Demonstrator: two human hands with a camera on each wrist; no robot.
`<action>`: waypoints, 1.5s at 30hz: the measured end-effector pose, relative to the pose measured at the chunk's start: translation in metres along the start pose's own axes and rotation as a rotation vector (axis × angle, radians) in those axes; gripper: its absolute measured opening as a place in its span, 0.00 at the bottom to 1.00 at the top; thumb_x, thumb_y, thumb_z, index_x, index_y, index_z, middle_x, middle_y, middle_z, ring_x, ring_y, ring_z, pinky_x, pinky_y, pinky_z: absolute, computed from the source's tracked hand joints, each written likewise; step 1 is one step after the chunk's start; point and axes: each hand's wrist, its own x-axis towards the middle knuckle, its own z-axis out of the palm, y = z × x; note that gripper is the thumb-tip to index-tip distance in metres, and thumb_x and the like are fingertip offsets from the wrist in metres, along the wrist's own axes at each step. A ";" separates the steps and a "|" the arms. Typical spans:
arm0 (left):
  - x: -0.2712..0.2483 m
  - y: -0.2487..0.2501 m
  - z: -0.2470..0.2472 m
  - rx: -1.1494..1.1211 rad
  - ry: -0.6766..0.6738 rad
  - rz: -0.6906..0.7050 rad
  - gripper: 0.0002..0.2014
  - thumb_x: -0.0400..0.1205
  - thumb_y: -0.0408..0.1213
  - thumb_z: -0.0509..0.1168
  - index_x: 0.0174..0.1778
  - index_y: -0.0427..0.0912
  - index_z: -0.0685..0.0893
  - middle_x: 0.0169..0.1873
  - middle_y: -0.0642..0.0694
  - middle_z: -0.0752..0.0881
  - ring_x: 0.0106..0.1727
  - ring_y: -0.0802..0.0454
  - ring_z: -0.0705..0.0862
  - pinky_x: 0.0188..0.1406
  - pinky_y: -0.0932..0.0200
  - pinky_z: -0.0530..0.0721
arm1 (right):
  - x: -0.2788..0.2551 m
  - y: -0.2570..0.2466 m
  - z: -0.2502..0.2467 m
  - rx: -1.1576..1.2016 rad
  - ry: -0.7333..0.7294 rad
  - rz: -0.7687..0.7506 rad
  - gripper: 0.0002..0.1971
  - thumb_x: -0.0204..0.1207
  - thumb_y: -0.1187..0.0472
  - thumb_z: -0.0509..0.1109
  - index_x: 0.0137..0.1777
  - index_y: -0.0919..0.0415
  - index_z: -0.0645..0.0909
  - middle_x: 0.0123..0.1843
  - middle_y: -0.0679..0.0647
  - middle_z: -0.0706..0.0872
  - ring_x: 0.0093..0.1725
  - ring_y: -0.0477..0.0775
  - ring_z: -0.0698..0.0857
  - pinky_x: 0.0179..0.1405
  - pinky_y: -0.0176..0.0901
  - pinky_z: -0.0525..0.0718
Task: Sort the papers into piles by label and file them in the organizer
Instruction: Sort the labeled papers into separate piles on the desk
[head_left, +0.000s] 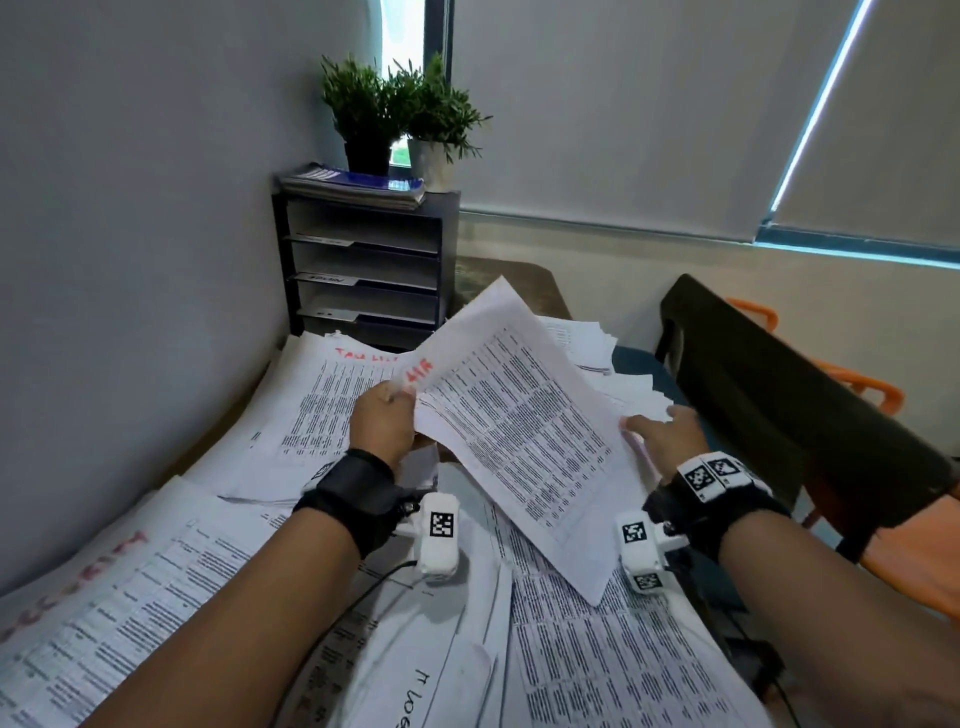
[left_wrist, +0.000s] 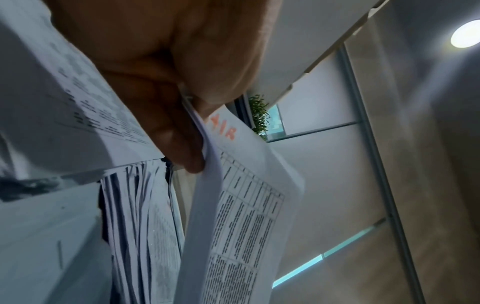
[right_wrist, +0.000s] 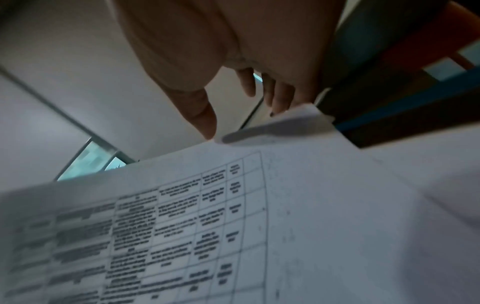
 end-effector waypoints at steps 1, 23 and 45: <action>0.006 -0.008 -0.001 -0.030 0.021 -0.019 0.17 0.69 0.53 0.64 0.42 0.44 0.87 0.41 0.33 0.91 0.47 0.29 0.90 0.46 0.26 0.89 | 0.004 0.001 0.002 0.045 0.032 0.011 0.39 0.73 0.58 0.79 0.80 0.66 0.66 0.77 0.64 0.74 0.74 0.64 0.76 0.67 0.47 0.74; -0.027 0.023 0.028 0.811 -0.612 0.173 0.13 0.77 0.44 0.77 0.52 0.40 0.88 0.46 0.44 0.89 0.49 0.45 0.87 0.43 0.57 0.78 | 0.074 0.008 0.012 -0.340 -0.048 -0.077 0.14 0.78 0.70 0.63 0.62 0.71 0.82 0.61 0.68 0.86 0.61 0.69 0.85 0.50 0.45 0.78; -0.049 0.065 0.033 0.695 -0.724 0.304 0.04 0.81 0.35 0.73 0.42 0.45 0.85 0.31 0.54 0.86 0.28 0.62 0.80 0.31 0.62 0.76 | -0.083 -0.025 0.036 -0.692 -0.412 -0.887 0.11 0.81 0.52 0.64 0.62 0.47 0.79 0.54 0.45 0.83 0.54 0.51 0.79 0.62 0.55 0.77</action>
